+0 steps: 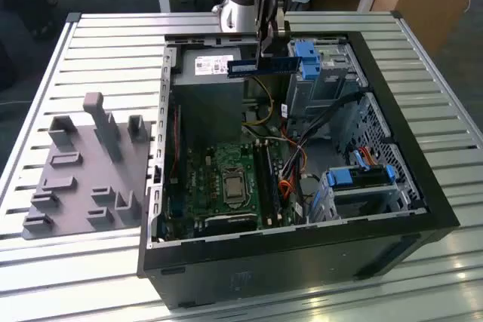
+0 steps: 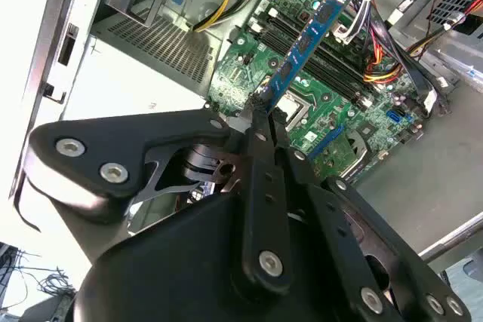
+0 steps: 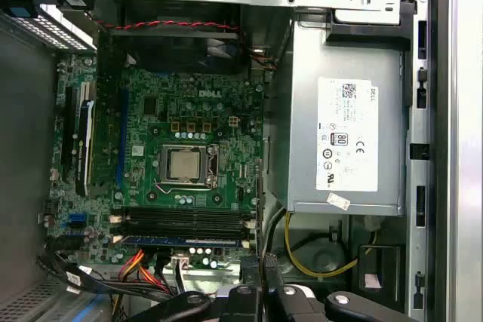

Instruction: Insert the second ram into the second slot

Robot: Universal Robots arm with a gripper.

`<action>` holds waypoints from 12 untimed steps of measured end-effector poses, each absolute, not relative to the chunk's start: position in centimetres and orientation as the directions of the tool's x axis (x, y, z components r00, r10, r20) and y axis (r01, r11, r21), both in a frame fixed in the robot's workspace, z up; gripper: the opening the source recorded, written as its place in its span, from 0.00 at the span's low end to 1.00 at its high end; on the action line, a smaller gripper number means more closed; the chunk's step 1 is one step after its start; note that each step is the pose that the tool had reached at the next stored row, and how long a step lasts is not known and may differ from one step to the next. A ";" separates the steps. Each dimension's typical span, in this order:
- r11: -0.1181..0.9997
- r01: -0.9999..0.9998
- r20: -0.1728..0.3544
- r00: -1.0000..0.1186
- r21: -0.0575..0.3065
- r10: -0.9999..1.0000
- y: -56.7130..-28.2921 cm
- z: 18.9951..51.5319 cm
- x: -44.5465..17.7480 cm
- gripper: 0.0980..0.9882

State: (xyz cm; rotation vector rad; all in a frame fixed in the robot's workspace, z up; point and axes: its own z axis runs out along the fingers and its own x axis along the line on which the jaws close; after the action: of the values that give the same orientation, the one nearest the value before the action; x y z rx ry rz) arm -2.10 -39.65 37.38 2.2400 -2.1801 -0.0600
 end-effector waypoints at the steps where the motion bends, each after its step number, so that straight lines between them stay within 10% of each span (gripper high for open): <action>1: -0.027 -0.999 -0.017 0.027 0.038 -0.999 -39.6 37.4 -2.1 0.04; 12: -0.027 -0.999 -0.017 0.027 0.038 -0.999 -39.9 37.4 -2.1 0.04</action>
State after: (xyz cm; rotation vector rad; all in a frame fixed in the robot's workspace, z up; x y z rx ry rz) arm -2.10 -39.91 37.39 2.2400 -2.1800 -0.0600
